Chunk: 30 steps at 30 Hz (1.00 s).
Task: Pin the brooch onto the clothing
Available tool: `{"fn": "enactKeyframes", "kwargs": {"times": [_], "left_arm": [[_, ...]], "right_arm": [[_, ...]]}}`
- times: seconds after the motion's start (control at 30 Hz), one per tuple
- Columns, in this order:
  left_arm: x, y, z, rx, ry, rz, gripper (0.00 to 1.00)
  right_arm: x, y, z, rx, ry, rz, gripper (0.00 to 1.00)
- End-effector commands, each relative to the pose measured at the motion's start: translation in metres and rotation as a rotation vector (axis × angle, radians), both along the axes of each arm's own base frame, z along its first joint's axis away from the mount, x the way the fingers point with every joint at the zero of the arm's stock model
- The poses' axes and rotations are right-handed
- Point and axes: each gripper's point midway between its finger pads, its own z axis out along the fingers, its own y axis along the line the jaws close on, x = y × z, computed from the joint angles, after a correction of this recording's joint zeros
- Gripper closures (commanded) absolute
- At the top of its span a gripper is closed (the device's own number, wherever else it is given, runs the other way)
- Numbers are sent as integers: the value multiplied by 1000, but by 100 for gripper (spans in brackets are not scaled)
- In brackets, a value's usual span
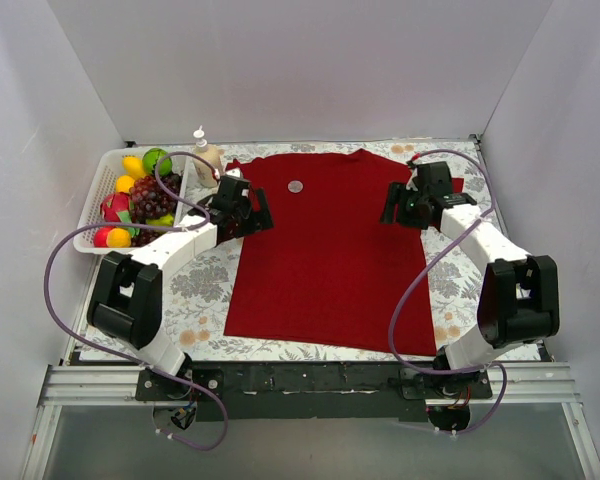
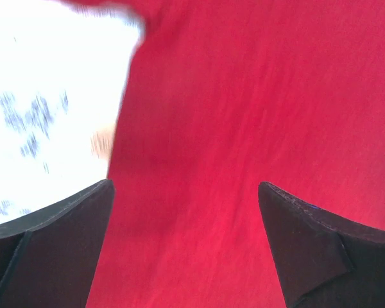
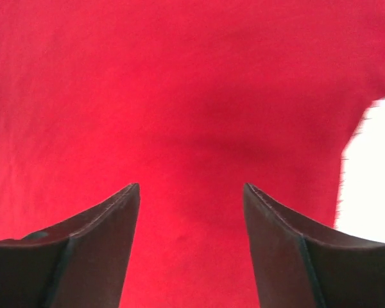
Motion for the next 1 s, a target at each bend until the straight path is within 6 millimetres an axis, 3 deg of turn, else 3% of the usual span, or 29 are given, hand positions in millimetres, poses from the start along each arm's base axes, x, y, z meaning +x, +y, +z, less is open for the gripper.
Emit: {"fn": "enactKeyframes", "kwargs": {"times": [0.0,0.2,0.43,0.73,0.97], "left_arm": [[-40,-17,-1,-19,47,-47,4],[-82,-32,-35,43,153,-78,2],[-126,-34,-82,104,298,-107,2],[-179,-13,-116,188,420,-118,2],[-203,-7,-121,211,472,-103,2]], "right_arm": [[-27,35,14,-65,-53,132,26],[-75,63,-24,-165,43,228,23],[-116,72,-66,-238,158,271,22],[-150,52,-96,-322,284,235,22],[-178,34,-109,-344,363,188,22]]}}
